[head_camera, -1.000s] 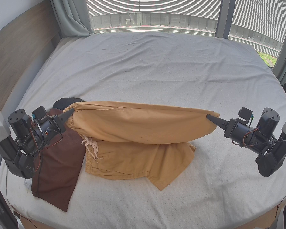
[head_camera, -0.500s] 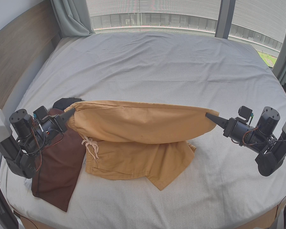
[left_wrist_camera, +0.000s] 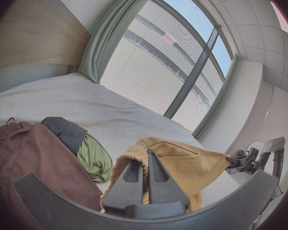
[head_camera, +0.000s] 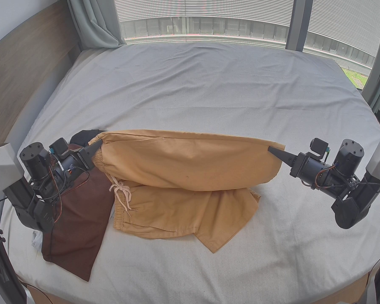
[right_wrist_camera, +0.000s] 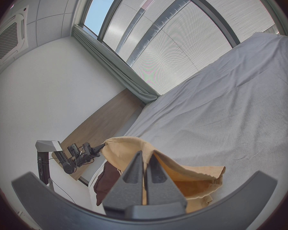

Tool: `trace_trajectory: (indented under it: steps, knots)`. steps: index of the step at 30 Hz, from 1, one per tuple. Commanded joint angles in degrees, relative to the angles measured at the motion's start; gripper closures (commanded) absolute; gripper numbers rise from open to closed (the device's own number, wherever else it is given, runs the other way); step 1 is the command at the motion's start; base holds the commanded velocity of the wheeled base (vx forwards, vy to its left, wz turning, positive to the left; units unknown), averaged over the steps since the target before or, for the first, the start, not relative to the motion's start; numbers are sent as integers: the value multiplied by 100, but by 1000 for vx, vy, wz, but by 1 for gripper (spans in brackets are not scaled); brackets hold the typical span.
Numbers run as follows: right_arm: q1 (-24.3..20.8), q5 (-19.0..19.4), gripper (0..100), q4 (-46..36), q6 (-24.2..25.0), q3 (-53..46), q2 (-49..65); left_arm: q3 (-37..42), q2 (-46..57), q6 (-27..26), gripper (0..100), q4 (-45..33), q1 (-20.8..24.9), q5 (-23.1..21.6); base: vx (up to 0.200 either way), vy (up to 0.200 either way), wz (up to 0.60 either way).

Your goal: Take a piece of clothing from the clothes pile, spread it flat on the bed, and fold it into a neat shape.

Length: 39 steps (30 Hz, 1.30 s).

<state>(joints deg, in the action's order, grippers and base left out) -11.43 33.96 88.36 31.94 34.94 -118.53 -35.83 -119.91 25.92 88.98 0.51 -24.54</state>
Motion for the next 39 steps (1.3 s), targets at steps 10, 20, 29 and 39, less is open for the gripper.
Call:
trace_trajectory:
  steps: [10,20,29,39]
  knots:
    - [54,-13,100,-3,-4,786,-619,-478,-261,98,100,5,28,11,0,0,0]
    - [80,-21,100,-3,-4,1235,-953,-1119,-648,124,100,5,125,626,0,0,0]
    - [194,-30,100,-3,-12,1841,-1331,-1445,-912,326,100,5,221,679,0,0,0]
    - [265,-21,100,-3,-12,2193,-1436,-1814,-1114,441,100,5,292,925,0,0,0]
